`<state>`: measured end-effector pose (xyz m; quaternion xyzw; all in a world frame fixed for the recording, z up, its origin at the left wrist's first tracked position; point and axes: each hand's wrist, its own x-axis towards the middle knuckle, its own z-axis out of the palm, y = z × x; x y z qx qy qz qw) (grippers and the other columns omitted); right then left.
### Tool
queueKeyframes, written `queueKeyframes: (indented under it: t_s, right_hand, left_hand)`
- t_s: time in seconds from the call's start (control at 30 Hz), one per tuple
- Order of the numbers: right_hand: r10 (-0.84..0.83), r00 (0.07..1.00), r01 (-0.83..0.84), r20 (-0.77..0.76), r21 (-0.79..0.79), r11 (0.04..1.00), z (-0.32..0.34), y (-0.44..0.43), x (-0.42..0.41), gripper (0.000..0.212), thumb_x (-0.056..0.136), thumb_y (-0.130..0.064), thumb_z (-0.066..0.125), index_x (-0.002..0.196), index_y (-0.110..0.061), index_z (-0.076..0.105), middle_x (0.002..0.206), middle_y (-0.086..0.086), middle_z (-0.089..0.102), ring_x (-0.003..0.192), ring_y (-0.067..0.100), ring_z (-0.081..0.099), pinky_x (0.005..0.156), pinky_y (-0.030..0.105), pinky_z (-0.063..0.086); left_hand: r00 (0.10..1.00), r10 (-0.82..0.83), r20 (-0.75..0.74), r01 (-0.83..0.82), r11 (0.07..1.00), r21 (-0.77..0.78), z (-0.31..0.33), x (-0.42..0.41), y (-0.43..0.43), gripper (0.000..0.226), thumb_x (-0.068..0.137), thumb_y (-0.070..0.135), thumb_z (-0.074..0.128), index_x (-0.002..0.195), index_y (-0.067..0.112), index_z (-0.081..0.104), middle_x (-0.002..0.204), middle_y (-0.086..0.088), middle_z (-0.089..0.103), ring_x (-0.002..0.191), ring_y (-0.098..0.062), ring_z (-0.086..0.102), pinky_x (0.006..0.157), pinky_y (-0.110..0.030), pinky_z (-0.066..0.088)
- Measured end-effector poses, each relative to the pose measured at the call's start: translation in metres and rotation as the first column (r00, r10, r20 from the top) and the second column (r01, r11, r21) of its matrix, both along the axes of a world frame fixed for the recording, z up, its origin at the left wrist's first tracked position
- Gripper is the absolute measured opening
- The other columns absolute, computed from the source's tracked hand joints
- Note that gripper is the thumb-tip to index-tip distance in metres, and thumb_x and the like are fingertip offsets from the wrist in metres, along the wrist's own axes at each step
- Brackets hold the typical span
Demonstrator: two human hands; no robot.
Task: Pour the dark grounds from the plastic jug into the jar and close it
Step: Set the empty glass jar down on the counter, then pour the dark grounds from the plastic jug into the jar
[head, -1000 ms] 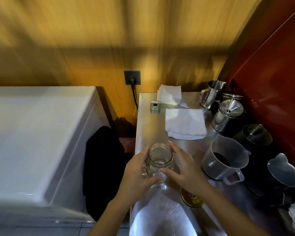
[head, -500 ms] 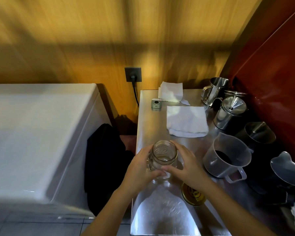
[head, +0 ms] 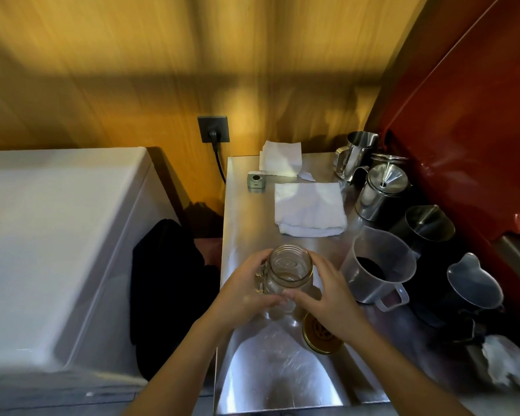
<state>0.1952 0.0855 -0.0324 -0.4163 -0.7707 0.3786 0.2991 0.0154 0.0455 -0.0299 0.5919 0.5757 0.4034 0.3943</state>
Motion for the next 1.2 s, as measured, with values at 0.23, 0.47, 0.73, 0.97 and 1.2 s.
queueKeyframes:
  t_s: [0.23, 0.47, 0.73, 0.97, 1.2]
  right_hand:
    - [-0.028, 0.998, 0.023, 0.047, 0.103, 0.994, 0.010, -0.004, 0.005, 0.057, 0.080, -0.040, 0.067, 0.128, -0.023, 0.041, 0.122, -0.015, 0.045, 0.115, 0.001, 0.040, 0.101, 0.034, 0.034]
    - [-0.261, 0.951, 0.308, -0.164, 0.507, 0.805, 0.030, -0.009, 0.037, 0.022, 0.085, -0.021, 0.055, 0.089, -0.003, 0.067, 0.086, 0.009, 0.068, 0.083, 0.014, 0.058, 0.070, 0.039, 0.050]
    - [-0.585, 0.770, 0.637, -0.253, 0.352, 0.686, 0.021, -0.015, 0.084, 0.010, 0.082, -0.016, 0.063, 0.084, -0.006, 0.059, 0.088, -0.002, 0.054, 0.085, 0.015, 0.051, 0.075, 0.050, 0.046]
    - [-0.711, 0.692, 0.669, -0.128, -0.258, 0.697, -0.012, -0.025, 0.095, 0.022, 0.082, -0.031, 0.065, 0.099, -0.023, 0.054, 0.104, 0.003, 0.058, 0.098, 0.019, 0.054, 0.080, 0.033, 0.045]
    - [-0.657, 0.709, 0.551, -0.256, -0.379, 0.743, -0.014, -0.020, 0.097, 0.016, 0.089, -0.020, 0.059, 0.075, -0.012, 0.060, 0.074, 0.020, 0.060, 0.069, 0.020, 0.055, 0.065, 0.033, 0.043]
  left_hand:
    - [1.000, 0.007, 0.010, -0.008, 1.000, 0.014, -0.002, 0.002, -0.001, 0.077, 0.058, 0.022, 0.086, 0.124, 0.033, 0.047, 0.120, 0.012, 0.055, 0.111, 0.001, 0.051, 0.090, -0.013, 0.040]
    - [0.999, 0.015, 0.044, -0.016, 1.000, 0.022, -0.005, 0.001, 0.000, 0.077, 0.059, 0.008, 0.087, 0.119, 0.035, 0.047, 0.118, 0.007, 0.057, 0.108, 0.003, 0.053, 0.091, -0.015, 0.042]
    - [0.995, 0.070, 0.066, -0.073, 0.996, 0.053, -0.017, 0.003, -0.001, 0.082, 0.056, 0.001, 0.086, 0.120, 0.034, 0.045, 0.116, 0.016, 0.051, 0.101, 0.018, 0.050, 0.079, 0.000, 0.038]
    - [0.987, 0.149, 0.062, -0.152, 0.987, 0.056, -0.022, 0.007, -0.005, 0.068, 0.050, 0.011, 0.085, 0.101, 0.035, 0.047, 0.104, 0.011, 0.052, 0.088, 0.021, 0.052, 0.072, 0.002, 0.037]
    - [0.993, 0.121, 0.010, -0.121, 0.992, -0.039, -0.023, -0.001, -0.006, 0.047, 0.049, 0.027, 0.084, 0.079, 0.016, 0.049, 0.071, 0.001, 0.053, 0.058, 0.007, 0.049, 0.056, -0.006, 0.038]
